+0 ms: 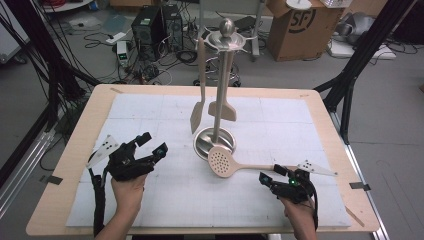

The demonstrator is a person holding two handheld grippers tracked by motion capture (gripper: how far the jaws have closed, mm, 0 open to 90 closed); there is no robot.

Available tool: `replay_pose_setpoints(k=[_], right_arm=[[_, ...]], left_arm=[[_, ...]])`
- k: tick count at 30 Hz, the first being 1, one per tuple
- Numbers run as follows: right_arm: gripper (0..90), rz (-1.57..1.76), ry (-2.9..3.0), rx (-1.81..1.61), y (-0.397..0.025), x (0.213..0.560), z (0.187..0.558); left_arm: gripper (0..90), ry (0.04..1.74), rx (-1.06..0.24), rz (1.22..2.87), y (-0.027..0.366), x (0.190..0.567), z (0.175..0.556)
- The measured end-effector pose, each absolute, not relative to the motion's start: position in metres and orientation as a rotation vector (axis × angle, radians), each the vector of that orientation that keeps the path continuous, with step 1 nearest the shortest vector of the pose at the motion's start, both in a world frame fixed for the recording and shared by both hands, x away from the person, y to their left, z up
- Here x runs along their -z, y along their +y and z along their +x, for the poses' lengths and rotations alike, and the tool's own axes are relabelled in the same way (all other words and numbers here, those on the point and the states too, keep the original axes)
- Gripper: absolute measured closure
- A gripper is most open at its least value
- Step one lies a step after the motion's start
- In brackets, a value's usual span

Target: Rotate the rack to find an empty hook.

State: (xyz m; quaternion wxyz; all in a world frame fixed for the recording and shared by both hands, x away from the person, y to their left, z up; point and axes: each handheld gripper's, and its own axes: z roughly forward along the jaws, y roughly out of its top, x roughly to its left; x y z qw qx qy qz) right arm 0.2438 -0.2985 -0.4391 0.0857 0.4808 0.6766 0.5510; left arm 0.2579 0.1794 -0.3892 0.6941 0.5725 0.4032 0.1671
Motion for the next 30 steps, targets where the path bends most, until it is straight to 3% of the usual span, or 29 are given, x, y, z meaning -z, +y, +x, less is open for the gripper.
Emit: replay_pose_setpoints(k=[30], right_arm=[[14.7,1.443,2.022,-1.627,-0.297,0.441,0.244]], left_arm=[[15.9,1.046,-0.361,1.367,0.199,0.435,0.243]])
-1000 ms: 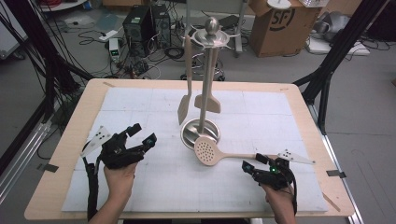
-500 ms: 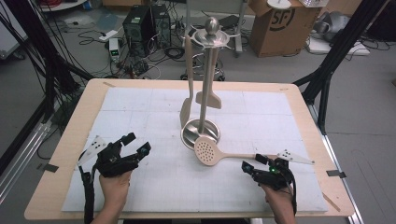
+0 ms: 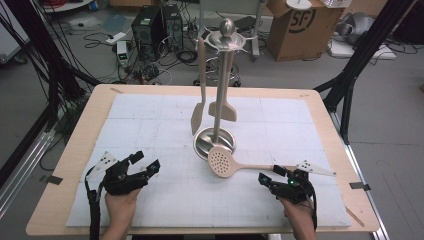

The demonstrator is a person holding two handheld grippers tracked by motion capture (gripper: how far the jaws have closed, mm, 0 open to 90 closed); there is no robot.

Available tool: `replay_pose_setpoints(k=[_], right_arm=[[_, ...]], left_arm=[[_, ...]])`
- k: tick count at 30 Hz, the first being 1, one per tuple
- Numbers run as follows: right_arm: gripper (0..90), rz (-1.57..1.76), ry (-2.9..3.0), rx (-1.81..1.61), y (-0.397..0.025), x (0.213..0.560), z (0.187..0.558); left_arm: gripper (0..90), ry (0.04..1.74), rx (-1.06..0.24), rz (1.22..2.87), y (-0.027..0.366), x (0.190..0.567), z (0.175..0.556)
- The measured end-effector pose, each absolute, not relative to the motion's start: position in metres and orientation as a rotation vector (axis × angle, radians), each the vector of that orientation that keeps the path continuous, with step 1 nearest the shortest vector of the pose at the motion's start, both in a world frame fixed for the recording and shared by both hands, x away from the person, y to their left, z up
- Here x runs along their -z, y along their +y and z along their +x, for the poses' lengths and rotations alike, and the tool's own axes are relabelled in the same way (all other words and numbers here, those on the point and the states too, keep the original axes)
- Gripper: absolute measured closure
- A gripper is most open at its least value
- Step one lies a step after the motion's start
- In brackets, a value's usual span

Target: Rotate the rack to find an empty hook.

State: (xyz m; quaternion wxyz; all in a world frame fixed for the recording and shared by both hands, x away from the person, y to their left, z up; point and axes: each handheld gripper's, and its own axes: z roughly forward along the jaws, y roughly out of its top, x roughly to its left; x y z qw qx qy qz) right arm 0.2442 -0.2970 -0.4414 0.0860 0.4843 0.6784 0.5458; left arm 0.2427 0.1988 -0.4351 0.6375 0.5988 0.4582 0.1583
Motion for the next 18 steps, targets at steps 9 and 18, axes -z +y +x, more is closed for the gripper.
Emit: replay_pose_setpoints(k=[9,18], right_arm=[[14.7,1.444,2.016,-1.636,-0.298,0.441,0.244],[14.6,1.444,2.020,-1.634,-0.297,0.440,0.243]], left_arm=[[15.9,1.043,-0.379,1.374,0.202,0.434,0.234],[16.1,1.058,-0.389,1.396,0.207,0.437,0.230]])
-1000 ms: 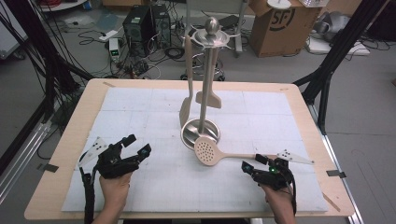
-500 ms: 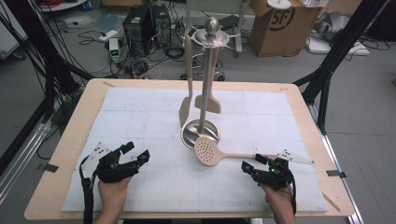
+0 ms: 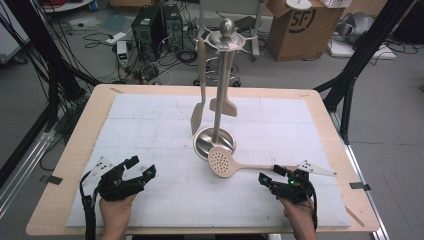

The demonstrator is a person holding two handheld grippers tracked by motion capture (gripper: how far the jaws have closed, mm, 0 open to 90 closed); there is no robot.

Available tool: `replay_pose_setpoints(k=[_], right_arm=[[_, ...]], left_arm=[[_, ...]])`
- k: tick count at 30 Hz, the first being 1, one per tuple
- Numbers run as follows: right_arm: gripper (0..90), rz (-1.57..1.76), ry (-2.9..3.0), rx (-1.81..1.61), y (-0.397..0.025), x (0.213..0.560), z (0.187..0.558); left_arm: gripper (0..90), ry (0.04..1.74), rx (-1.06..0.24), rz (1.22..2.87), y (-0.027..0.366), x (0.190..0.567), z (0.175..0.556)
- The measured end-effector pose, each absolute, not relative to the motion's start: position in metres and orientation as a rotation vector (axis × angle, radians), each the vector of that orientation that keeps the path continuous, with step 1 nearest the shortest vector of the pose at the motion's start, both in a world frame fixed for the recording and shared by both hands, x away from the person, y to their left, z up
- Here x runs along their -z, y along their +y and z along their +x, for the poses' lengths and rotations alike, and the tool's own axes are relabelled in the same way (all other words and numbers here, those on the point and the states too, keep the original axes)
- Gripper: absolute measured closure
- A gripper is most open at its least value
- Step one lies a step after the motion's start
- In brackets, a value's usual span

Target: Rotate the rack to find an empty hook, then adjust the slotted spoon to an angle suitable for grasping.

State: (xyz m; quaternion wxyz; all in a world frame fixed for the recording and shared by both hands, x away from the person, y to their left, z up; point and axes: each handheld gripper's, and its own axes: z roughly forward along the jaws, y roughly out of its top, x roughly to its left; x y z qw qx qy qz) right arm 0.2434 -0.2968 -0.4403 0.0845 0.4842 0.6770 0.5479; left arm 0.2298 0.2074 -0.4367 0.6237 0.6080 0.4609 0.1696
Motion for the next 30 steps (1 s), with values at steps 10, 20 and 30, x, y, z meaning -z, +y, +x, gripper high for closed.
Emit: replay_pose_setpoints(k=[10,20,30], right_arm=[[14.7,1.442,2.019,-1.630,-0.298,0.441,0.244],[19.7,1.474,1.998,-1.588,-0.300,0.442,0.244],[62.8,1.580,2.030,-1.424,-0.307,0.451,0.249]], left_arm=[[16.1,1.061,-0.370,1.402,0.210,0.441,0.230],[16.1,1.055,-0.375,1.387,0.215,0.440,0.230],[16.1,1.059,-0.374,1.384,0.215,0.440,0.230]])
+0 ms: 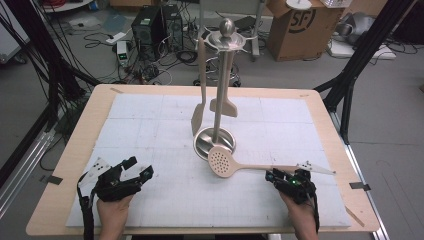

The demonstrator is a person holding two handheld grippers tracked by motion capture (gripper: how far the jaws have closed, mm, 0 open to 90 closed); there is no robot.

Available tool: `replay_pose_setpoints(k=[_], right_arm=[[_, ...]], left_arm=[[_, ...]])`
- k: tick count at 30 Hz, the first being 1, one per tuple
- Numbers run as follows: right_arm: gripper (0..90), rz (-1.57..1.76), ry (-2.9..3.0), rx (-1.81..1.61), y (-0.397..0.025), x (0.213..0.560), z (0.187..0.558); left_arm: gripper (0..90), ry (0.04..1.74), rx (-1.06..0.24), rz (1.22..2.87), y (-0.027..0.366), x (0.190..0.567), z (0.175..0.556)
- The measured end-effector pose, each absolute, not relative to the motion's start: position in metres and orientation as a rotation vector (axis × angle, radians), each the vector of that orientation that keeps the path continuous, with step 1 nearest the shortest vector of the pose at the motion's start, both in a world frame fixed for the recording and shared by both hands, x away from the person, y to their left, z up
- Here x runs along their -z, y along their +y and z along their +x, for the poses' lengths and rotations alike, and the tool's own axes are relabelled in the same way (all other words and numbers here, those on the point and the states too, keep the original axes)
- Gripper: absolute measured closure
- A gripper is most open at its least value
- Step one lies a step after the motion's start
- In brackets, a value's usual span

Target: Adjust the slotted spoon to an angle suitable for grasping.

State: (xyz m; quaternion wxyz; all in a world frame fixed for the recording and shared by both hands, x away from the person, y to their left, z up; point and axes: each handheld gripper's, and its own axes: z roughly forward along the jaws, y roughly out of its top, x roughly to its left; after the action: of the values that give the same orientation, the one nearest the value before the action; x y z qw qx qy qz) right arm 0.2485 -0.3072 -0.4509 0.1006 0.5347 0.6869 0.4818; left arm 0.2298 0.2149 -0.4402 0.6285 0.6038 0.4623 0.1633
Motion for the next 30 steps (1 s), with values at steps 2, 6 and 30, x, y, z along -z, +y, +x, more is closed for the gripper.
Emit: replay_pose_setpoints(k=[2,6,30], right_arm=[[73.2,1.582,2.052,-1.396,-0.308,0.452,0.248],[83.2,1.586,2.059,-1.369,-0.309,0.453,0.248],[90.0,1.871,2.036,-1.336,-0.319,0.468,0.263]], left_arm=[[16.1,1.065,-0.370,1.381,0.217,0.440,0.230],[16.1,1.080,-0.371,1.355,0.222,0.440,0.229],[16.5,1.083,-0.362,1.337,0.224,0.439,0.228]])
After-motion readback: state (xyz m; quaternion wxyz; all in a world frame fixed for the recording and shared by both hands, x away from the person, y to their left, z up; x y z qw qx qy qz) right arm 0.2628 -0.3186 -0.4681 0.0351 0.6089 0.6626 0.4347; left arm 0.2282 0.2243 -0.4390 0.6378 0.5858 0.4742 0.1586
